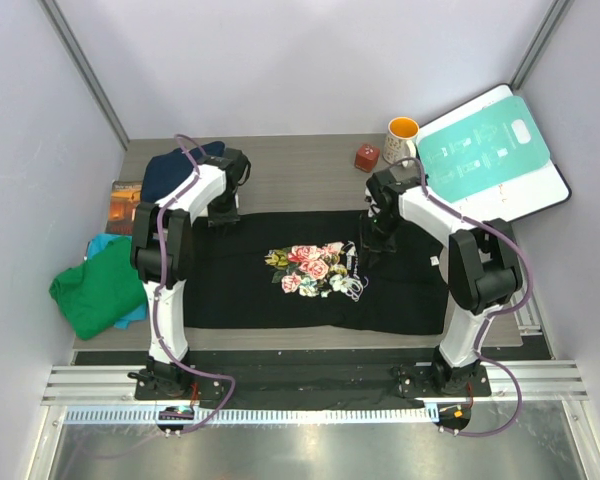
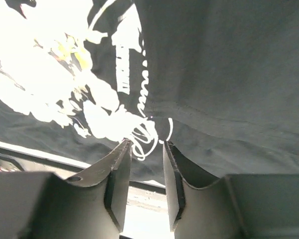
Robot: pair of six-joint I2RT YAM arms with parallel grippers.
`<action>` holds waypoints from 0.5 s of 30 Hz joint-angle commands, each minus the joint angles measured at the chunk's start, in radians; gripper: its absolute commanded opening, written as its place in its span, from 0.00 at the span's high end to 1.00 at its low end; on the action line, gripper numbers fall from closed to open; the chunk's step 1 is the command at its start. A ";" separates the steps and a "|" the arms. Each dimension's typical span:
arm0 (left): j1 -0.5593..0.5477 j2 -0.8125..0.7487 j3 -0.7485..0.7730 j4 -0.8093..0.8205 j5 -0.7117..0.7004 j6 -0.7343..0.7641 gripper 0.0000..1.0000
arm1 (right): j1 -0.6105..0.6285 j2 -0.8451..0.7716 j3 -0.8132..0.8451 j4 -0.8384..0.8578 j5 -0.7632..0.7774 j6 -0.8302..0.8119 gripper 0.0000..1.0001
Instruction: Fold and stack the t-shirts
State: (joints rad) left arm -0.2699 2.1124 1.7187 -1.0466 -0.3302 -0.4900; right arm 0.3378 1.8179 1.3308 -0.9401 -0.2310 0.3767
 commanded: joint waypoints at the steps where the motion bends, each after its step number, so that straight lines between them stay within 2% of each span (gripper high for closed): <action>1: -0.002 -0.011 0.019 0.005 -0.012 0.007 0.73 | 0.023 0.011 -0.012 -0.026 0.019 0.045 0.61; 10: 0.001 -0.051 -0.010 0.027 -0.006 0.021 0.72 | 0.021 -0.029 0.054 -0.022 0.117 0.024 0.59; 15: 0.014 -0.112 -0.080 0.014 0.045 0.014 0.71 | 0.023 -0.071 -0.046 -0.019 0.137 0.011 0.59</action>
State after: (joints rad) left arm -0.2695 2.1006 1.6951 -1.0344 -0.3271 -0.4854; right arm 0.3614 1.8229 1.3441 -0.9577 -0.1375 0.3985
